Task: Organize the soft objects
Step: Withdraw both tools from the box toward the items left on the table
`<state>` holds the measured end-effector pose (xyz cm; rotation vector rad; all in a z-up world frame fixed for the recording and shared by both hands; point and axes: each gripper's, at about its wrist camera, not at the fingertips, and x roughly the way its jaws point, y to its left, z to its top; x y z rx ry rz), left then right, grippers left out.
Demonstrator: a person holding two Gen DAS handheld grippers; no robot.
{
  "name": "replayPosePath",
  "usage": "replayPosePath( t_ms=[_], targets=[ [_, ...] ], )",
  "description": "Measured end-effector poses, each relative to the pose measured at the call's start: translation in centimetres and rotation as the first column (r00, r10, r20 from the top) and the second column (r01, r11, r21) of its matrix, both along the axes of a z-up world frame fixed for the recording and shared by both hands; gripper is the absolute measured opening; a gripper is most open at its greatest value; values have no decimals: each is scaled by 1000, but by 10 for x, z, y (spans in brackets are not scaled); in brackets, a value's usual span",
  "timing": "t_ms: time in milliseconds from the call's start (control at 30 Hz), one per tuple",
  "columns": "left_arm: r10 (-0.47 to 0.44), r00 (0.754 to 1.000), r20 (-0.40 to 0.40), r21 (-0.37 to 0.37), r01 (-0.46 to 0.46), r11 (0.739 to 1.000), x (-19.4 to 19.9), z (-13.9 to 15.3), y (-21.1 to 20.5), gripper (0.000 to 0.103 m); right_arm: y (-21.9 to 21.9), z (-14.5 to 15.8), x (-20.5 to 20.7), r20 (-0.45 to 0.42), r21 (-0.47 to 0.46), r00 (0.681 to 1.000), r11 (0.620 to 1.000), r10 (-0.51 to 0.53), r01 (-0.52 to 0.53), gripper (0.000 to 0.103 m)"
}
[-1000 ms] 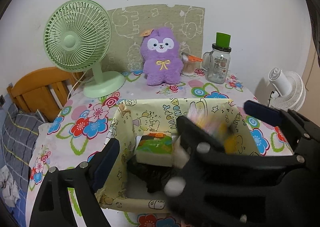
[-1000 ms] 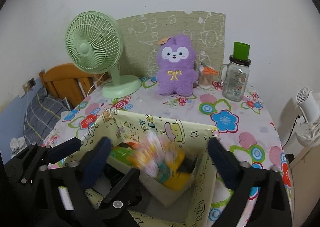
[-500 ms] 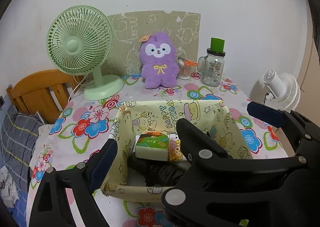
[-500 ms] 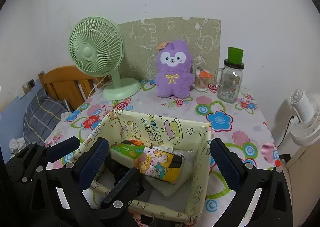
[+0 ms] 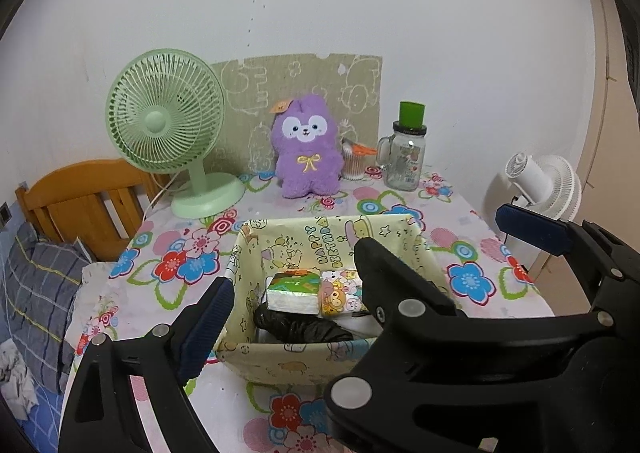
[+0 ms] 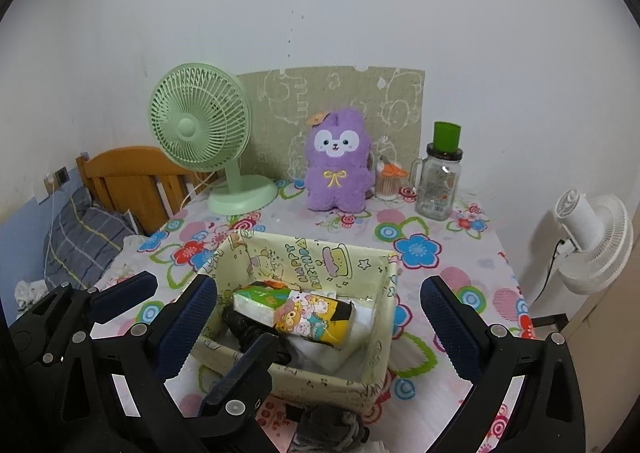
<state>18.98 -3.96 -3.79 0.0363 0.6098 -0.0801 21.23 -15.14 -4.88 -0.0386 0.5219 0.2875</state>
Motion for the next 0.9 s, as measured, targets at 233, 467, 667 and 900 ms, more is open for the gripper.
replayPosePath(
  t_ms=[233,467,667,900],
  targets=[
    [-4,1000,26,6,4,1000,-23,10,-5,94,-6,11,-26,30,-1,999,1000,-19,19,103],
    [-6,999,50,5,6,1000,-45,17,-8,95,-11,18,-51,49,-6,998,1000,-25,26,103],
    [-21,998,63,-12,22,1000,-65,20,-9,95,-12,23,-73,73,-27,997,999,-40,42,103],
    [-15,995,95,5,15,1000,-89,25,-13,95,-17,27,-96,93,-12,995,999,-33,34,103]
  ],
)
